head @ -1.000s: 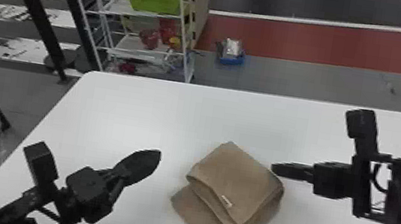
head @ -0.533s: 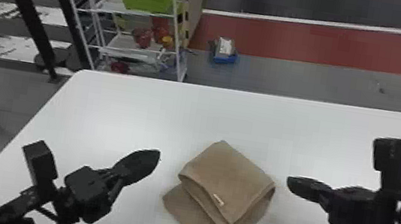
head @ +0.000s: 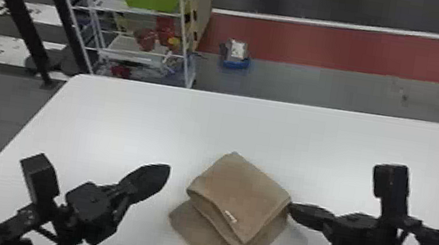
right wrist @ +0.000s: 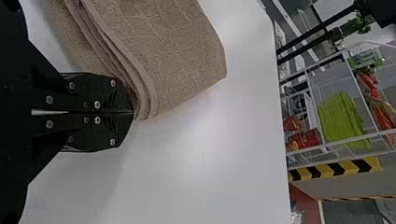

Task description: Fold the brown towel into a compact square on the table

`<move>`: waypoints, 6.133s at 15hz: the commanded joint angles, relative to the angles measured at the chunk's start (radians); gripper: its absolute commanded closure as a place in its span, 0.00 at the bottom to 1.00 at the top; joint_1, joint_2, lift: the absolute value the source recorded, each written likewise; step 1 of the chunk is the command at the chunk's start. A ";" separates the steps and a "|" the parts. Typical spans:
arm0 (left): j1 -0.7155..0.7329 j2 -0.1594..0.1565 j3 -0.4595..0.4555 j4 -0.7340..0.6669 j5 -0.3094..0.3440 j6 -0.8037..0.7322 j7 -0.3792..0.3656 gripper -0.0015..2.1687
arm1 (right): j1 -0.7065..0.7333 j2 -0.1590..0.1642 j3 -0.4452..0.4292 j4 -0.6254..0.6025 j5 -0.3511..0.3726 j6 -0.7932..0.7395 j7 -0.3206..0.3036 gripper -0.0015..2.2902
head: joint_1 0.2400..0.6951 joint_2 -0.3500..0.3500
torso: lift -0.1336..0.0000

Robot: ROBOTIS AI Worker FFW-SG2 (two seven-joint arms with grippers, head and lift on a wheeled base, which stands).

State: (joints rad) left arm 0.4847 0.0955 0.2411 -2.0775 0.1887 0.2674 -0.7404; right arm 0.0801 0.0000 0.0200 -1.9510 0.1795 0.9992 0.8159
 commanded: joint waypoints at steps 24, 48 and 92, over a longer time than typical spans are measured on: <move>0.026 -0.017 0.104 -0.084 0.064 0.232 -0.051 0.89 | -0.307 -0.080 0.261 -0.100 0.333 0.221 0.390 0.06 | 1.00 0.86 | 0.07; 0.124 -0.039 0.035 -0.194 -0.037 0.496 -0.033 0.89 | -0.270 -0.225 0.551 -0.028 0.597 -0.491 0.551 0.17 | 1.00 0.98 | 0.07; 0.049 -0.048 -0.105 -0.030 -0.104 0.355 -0.017 0.89 | -0.309 -0.138 0.716 0.222 0.850 -0.454 0.345 0.29 | 1.00 0.90 | 0.07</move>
State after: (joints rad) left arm 0.5327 0.0476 0.1360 -2.1076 0.0842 0.6244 -0.7573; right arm -0.2277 -0.1371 0.7426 -1.7307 1.0252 0.5436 1.1671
